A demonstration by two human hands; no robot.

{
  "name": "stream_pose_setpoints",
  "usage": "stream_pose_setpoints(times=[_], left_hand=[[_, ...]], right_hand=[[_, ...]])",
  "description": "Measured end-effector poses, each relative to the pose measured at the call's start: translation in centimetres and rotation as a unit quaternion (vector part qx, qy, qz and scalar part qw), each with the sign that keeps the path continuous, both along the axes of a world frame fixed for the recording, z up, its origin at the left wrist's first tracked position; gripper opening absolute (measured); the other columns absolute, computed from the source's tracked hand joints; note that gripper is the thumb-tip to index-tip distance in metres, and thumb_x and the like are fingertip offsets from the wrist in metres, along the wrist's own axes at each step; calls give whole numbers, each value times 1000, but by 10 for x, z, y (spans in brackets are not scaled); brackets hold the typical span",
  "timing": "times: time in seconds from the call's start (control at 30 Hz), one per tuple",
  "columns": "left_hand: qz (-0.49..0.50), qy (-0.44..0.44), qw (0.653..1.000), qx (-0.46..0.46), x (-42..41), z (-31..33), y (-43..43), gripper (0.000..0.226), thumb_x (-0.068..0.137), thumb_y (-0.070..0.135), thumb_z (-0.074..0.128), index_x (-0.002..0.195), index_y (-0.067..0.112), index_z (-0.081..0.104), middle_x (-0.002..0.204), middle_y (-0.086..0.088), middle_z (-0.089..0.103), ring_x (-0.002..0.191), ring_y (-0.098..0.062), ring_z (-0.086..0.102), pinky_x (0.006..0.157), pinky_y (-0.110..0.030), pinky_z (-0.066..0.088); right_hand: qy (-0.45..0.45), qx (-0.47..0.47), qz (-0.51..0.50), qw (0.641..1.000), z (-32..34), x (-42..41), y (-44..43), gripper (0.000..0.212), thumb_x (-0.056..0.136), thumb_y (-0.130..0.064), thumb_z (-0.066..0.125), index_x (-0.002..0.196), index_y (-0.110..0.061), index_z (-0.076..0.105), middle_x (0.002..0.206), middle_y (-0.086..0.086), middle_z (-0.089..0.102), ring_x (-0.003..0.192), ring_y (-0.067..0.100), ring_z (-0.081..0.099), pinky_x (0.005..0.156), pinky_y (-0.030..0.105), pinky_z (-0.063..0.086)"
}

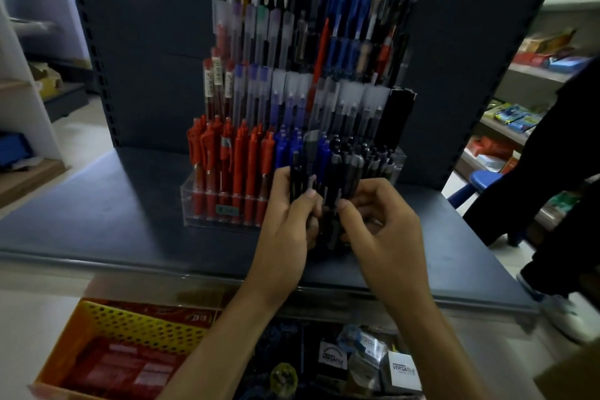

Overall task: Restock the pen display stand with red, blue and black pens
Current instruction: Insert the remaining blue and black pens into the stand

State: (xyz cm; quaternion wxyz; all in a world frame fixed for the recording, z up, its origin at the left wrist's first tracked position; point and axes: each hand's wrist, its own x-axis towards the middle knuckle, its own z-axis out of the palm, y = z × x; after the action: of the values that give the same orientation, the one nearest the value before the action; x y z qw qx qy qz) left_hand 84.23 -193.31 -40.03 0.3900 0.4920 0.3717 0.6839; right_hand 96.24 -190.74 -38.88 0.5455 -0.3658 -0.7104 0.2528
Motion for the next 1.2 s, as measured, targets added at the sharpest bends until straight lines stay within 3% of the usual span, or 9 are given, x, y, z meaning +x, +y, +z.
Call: stream_pose_setpoints(times=[0.07, 0.13, 0.3, 0.43, 0.5, 0.77, 0.97, 1.13, 1.2], left_hand=[[8, 0, 1000, -25, 2, -4, 3, 37, 101, 20, 44, 135, 6, 43, 92, -3, 60, 79, -11, 61, 67, -19, 50], [17, 12, 1000, -23, 5, -5, 4, 28, 101, 15, 42, 125, 6, 54, 102, -6, 65, 96, -13, 64, 76, -18, 52], [17, 14, 1000, 4, 10, 2, 7, 31, 98, 6, 35, 73, 14, 51, 60, 7, 46, 55, -7, 44, 52, -18, 40], [-50, -22, 998, -10, 12, 1, 11, 31, 82, 19, 38, 106, 3, 50, 59, 5, 32, 49, -10, 24, 51, -25, 20], [-59, -31, 998, -17, 11, 0, 13, 29, 73, 15, 36, 101, 9, 45, 59, 6, 35, 48, -10, 24, 54, -34, 15], [-9, 82, 995, 51, 11, -11, 16, 15, 94, 18, 40, 95, 29, 51, 83, 3, 52, 66, -12, 44, 64, -23, 43], [10, 116, 991, 67, 16, -12, 18, 19, 96, 15, 41, 98, 29, 54, 93, 4, 60, 81, -16, 57, 79, -27, 50], [17, 113, 992, 61, 19, -12, 19, 19, 101, 5, 41, 101, 19, 54, 95, -1, 61, 82, -17, 60, 81, -25, 50], [21, 110, 992, 57, 18, -12, 20, 19, 101, 5, 41, 102, 20, 54, 95, 0, 62, 83, -17, 60, 81, -26, 50]], right_hand=[[-2, -5, 11, 1000, 0, 2, 0, 13, 90, -13, 64, 90, -25, 58, 78, -7, 64, 69, 12, 63, 60, 35, 57], [-30, -8, 43, 999, -2, -1, -4, 14, 91, -12, 63, 92, -25, 60, 79, -9, 66, 72, 10, 65, 62, 32, 57], [-21, 10, 33, 999, -1, 8, 0, 9, 90, -13, 65, 92, -20, 61, 77, -6, 66, 71, 10, 64, 62, 30, 56], [14, 12, -1, 1000, 2, 25, 11, 8, 89, -17, 68, 90, -19, 60, 76, -2, 65, 71, 19, 65, 63, 43, 57], [36, 17, -20, 999, 4, 34, 17, 6, 87, -21, 67, 89, -21, 61, 78, 0, 67, 73, 22, 68, 66, 48, 57], [136, 34, -113, 984, 16, 57, 44, 11, 96, -11, 58, 90, -21, 54, 85, 1, 66, 78, 17, 68, 71, 35, 61], [66, 45, -141, 987, 9, 54, 56, 3, 97, -14, 56, 99, -14, 54, 83, -10, 64, 77, 10, 66, 74, 32, 59], [-26, 40, -149, 988, 1, 50, 61, 8, 94, -14, 61, 93, -21, 57, 79, -16, 63, 75, -1, 62, 69, 9, 47], [-79, 35, -171, 982, -8, 47, 64, 6, 92, -19, 63, 93, -23, 60, 80, -17, 64, 79, 3, 64, 79, 23, 53]])
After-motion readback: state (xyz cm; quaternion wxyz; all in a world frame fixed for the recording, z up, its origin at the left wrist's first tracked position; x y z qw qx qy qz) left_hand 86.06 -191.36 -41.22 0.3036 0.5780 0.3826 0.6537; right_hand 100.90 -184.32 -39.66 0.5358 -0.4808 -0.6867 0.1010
